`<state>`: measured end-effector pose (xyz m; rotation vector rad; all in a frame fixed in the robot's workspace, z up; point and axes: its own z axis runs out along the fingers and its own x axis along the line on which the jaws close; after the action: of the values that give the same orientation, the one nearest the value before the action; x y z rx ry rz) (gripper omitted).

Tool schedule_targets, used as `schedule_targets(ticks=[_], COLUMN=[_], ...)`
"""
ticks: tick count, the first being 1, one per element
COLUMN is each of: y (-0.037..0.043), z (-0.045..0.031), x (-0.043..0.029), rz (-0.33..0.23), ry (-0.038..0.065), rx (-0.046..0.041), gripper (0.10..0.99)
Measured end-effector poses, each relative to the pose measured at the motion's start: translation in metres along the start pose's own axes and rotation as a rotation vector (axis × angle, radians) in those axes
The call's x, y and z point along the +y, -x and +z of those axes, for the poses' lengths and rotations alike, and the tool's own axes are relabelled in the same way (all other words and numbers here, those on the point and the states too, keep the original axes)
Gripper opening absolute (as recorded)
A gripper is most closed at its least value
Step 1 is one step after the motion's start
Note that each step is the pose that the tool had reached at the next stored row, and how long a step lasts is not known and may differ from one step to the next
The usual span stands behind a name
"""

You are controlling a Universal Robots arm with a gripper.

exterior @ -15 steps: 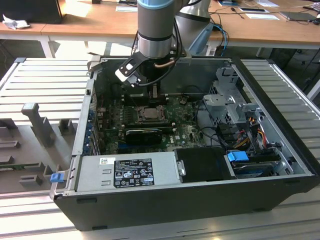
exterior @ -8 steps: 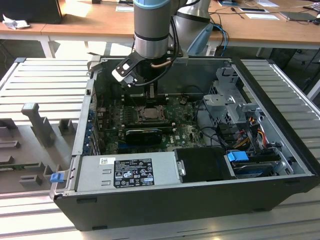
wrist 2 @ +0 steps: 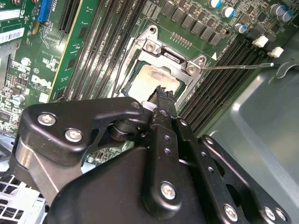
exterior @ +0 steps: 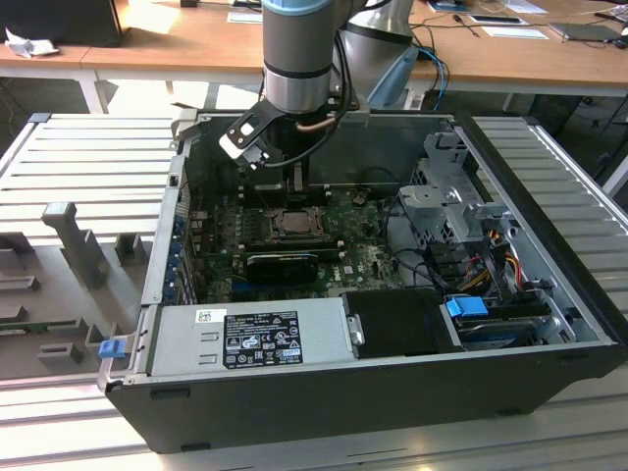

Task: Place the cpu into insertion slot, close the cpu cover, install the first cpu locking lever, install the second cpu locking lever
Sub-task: 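Install the first cpu locking lever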

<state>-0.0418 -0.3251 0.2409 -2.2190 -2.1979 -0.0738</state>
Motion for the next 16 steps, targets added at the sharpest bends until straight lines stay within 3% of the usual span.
schedule_targets(ticks=[16], y=[-0.0002], z=[-0.0036], x=[0.0001], rz=[0.000], ry=[0.000], rx=[0.0000], gripper=[0.106])
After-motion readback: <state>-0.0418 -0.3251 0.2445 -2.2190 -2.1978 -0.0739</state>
